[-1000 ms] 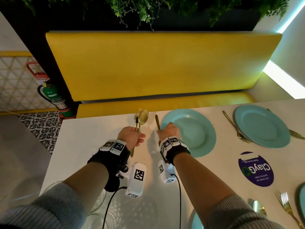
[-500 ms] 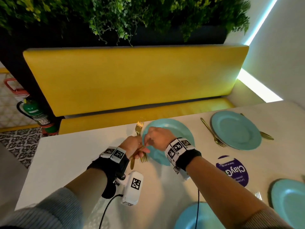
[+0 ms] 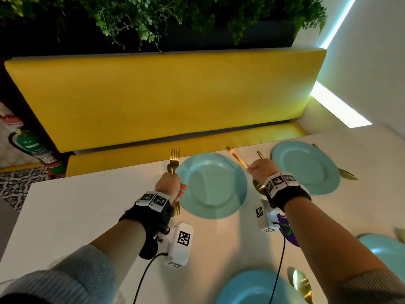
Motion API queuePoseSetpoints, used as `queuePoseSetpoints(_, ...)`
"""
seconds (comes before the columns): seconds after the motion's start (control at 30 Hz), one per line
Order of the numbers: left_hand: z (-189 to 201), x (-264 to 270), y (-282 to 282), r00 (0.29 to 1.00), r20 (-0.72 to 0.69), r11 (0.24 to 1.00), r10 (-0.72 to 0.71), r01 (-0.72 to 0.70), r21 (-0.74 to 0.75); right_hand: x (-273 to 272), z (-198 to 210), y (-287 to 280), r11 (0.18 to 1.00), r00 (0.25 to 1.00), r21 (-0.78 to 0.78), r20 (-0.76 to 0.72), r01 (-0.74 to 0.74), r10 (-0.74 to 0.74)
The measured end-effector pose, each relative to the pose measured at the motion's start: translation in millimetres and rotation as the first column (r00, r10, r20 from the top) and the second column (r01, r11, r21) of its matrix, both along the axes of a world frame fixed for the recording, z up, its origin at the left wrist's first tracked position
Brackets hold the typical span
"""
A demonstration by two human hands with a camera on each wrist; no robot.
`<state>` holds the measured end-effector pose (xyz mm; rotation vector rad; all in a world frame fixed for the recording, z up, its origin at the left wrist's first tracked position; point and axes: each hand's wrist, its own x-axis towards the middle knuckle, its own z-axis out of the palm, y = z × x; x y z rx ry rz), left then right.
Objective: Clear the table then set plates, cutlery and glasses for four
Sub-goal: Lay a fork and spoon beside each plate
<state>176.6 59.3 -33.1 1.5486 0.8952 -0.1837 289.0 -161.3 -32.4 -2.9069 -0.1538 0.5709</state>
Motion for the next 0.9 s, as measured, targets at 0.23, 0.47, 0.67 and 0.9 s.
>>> queuePoseSetpoints(0.23, -7.7, 7.8, 2.8, 0.999, -0.007, 0.999, 0.054, -0.054, -0.007, 12.2, -37.8, -14.5, 0.977, 0.974, -0.091, -0.103, 0.193, -0.202)
queuePoseSetpoints(0.47, -12.0, 8.6, 8.4, 0.996, 0.017, 0.996, 0.092, -0.092, 0.013, 10.6, -43.4, -8.2, 0.988, 0.99, -0.136, -0.111, 0.072, -0.088)
queuePoseSetpoints(0.67, -12.8, 7.4, 12.3, 0.992, -0.002, 0.992, 0.123, -0.123, -0.04, 4.8, -34.6, 2.4, 0.984, 0.995, -0.179, 0.101, 0.01, 0.008)
queuePoseSetpoints(0.9, -13.7, 6.5, 14.0, 0.992, 0.021, 0.992, 0.124, -0.124, 0.004, 13.1, -41.7, 11.8, 0.915, 0.992, -0.386, 0.006, -0.115, 0.127)
